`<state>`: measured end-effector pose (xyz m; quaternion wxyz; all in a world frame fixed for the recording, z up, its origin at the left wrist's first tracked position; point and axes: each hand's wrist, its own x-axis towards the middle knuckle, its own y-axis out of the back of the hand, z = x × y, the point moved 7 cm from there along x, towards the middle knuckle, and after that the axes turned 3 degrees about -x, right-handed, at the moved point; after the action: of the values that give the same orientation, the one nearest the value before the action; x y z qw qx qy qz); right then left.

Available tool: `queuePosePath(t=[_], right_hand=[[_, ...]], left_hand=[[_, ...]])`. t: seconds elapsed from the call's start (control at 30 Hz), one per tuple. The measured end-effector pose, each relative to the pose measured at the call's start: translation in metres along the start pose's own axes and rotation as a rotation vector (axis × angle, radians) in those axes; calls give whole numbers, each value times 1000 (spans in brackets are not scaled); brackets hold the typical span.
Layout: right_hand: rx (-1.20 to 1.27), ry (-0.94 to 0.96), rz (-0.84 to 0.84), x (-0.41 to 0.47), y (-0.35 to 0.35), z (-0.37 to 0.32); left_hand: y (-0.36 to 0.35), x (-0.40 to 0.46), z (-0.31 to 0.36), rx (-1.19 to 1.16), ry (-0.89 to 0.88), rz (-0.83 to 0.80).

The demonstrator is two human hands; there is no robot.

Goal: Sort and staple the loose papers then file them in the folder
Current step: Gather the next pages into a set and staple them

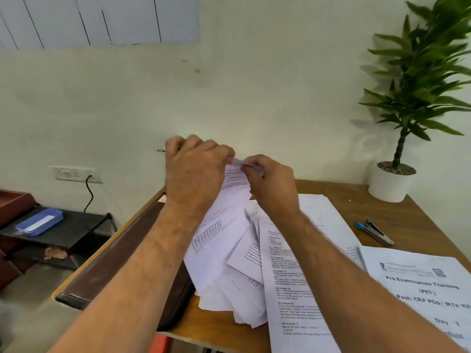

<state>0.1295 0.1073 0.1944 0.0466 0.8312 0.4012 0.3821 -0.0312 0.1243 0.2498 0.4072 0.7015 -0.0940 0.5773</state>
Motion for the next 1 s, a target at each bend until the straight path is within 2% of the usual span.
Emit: queuePosePath(t=[0.07, 0.1, 0.17, 0.23, 0.43, 0.53, 0.67, 0.77, 0.87, 1.0], right_hand=[[23, 4, 81, 7, 19, -16], [51, 7, 127, 11, 30, -25], [98, -2, 192, 18, 53, -39], [93, -3, 243, 23, 76, -54], [67, 126, 367, 26, 140, -104], [25, 185, 388, 18, 157, -109], [-42, 126, 307, -7, 153, -79], [-39, -47, 216, -36, 138, -31], [-140, -191, 92, -64, 115, 23], [-190, -423, -87, -110, 85, 85]], left_hand=[[20, 8, -8, -40, 95, 70], [26, 12, -16, -131, 186, 66], [32, 20, -29, -475, 410, 55], [36, 25, -34, -789, 556, 88], [60, 56, -10, -1036, 474, 136], [57, 56, 1, -1197, 503, 140], [15, 23, 14, -1255, 693, -35], [-29, -32, 30, -1191, 814, -222], [-71, -101, 46, -1179, 943, -397], [-106, -169, 58, -1153, 1070, -556]])
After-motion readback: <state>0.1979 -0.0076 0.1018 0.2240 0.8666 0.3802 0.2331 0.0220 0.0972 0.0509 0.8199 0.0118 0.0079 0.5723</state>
